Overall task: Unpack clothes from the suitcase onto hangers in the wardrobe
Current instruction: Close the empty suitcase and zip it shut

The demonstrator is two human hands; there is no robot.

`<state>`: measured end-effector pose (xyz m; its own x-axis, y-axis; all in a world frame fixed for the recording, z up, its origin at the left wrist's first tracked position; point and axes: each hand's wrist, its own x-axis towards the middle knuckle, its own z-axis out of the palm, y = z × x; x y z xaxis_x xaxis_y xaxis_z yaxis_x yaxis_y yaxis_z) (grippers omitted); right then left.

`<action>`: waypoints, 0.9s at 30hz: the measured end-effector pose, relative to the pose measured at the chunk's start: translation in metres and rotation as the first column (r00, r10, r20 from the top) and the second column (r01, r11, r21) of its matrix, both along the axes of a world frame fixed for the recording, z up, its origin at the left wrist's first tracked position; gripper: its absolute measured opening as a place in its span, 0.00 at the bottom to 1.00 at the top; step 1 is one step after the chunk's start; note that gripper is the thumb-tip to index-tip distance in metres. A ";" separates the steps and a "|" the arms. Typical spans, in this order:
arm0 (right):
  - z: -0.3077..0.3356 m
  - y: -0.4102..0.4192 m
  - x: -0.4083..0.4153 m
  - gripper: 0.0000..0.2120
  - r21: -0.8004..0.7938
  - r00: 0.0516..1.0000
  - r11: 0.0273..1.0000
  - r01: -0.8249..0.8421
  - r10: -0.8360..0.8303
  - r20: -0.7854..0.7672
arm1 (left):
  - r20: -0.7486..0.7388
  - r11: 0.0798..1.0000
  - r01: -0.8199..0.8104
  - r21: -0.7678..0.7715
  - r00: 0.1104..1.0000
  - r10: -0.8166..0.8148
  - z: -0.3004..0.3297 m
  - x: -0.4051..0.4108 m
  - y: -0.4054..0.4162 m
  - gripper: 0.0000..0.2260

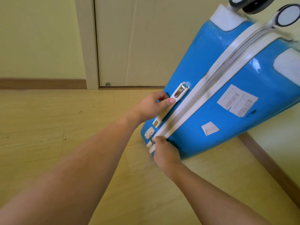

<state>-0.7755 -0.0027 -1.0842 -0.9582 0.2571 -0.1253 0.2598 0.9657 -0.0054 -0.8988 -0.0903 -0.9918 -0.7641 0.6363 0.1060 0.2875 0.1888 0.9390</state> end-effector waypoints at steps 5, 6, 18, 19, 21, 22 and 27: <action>0.082 0.016 0.014 0.16 0.298 0.928 0.914 -0.274 0.333 -0.167 | 0.068 1.000 -0.023 0.009 0.997 0.023 0.003 0.004 -0.002 0.20; 0.090 0.021 0.012 0.16 0.386 0.898 0.870 -0.306 0.399 -0.187 | 0.091 1.000 -0.020 -0.001 0.996 0.020 0.001 0.004 -0.001 0.20; 0.150 0.009 -0.039 0.24 0.814 0.790 0.225 -0.536 0.475 0.389 | 0.461 0.649 0.235 -0.724 0.865 0.201 -0.097 0.050 -0.092 0.17; 0.148 0.004 -0.044 0.20 0.791 0.770 0.201 -0.577 0.456 0.446 | 0.451 0.622 0.255 -0.741 0.874 0.179 -0.098 0.052 -0.096 0.18; 0.137 -0.004 -0.050 0.14 0.764 0.760 0.197 -0.615 0.406 0.507 | 0.420 0.621 0.237 -0.747 0.892 0.165 -0.100 0.053 -0.101 0.17; 0.131 -0.006 -0.051 0.13 0.766 0.766 0.191 -0.614 0.377 0.520 | 0.405 0.630 0.219 -0.745 0.899 0.166 -0.099 0.052 -0.102 0.16; 0.124 -0.010 -0.064 0.12 0.773 0.772 0.158 -0.614 0.326 0.546 | 0.465 0.733 0.154 -0.662 0.852 0.241 -0.091 0.055 -0.103 0.15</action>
<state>-0.8397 -0.0126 -0.9603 -0.9181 -0.1548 -0.3648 -0.3932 0.2422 0.8870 -0.8441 -0.1931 -1.0825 -0.6058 0.3499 -0.7145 -0.1956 0.8050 0.5601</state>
